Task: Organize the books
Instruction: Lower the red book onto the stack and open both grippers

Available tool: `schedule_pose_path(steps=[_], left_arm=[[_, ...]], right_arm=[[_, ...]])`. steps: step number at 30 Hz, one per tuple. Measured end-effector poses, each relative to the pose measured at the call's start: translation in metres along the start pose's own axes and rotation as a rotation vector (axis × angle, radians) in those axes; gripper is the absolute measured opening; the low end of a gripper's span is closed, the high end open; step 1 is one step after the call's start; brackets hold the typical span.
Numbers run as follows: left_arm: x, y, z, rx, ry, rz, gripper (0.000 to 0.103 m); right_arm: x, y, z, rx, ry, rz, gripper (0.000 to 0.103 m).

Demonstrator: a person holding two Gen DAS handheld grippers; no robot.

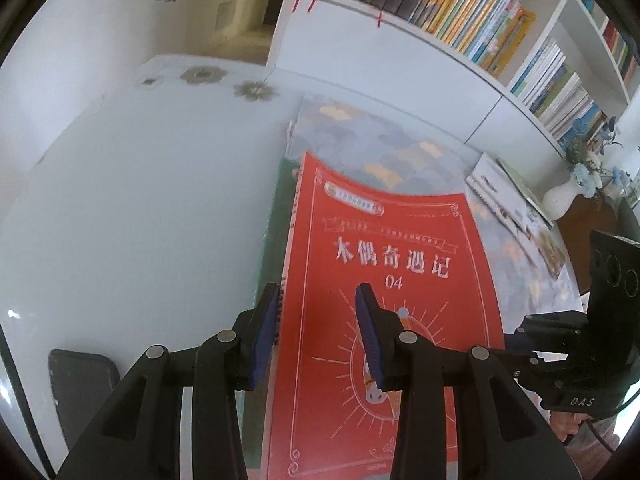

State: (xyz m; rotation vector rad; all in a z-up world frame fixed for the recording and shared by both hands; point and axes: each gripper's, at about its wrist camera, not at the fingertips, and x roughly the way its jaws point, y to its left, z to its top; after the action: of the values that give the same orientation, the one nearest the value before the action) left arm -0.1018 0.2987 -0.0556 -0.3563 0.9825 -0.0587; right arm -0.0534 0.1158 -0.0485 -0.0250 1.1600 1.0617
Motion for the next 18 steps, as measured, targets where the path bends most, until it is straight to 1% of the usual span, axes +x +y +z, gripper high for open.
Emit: schedule_pose_path(steps=[2, 5, 8, 11, 12, 14, 16, 18], left_arm=[[0.004, 0.005, -0.003, -0.017, 0.007, -0.006, 0.034], [0.005, 0.009, -0.004, -0.015, -0.014, -0.008, 0.034], [0.006, 0.009, -0.004, -0.004, -0.019, 0.0, 0.034], [0.004, 0.006, -0.004, 0.018, -0.029, 0.051, 0.035], [0.001, 0.005, -0.005, 0.017, -0.042, 0.085, 0.035], [-0.005, 0.005, -0.003, 0.024, -0.061, 0.085, 0.035], [-0.009, 0.003, -0.001, 0.036, -0.072, 0.102, 0.035], [-0.012, 0.001, 0.001, 0.046, -0.082, 0.12, 0.035]], right_arm=[[0.004, -0.006, -0.002, 0.024, 0.011, 0.001, 0.015], [0.011, -0.009, -0.002, 0.058, 0.026, 0.021, 0.016], [0.012, -0.011, -0.001, 0.072, 0.014, 0.033, 0.016], [0.011, -0.008, -0.001, 0.073, 0.011, 0.037, 0.017], [0.01, -0.01, -0.002, 0.085, 0.012, 0.043, 0.017], [0.01, -0.013, -0.002, 0.111, 0.012, 0.07, 0.025], [0.008, -0.015, -0.002, 0.145, 0.008, 0.071, 0.027], [0.007, -0.015, -0.002, 0.159, 0.0, 0.09, 0.037]])
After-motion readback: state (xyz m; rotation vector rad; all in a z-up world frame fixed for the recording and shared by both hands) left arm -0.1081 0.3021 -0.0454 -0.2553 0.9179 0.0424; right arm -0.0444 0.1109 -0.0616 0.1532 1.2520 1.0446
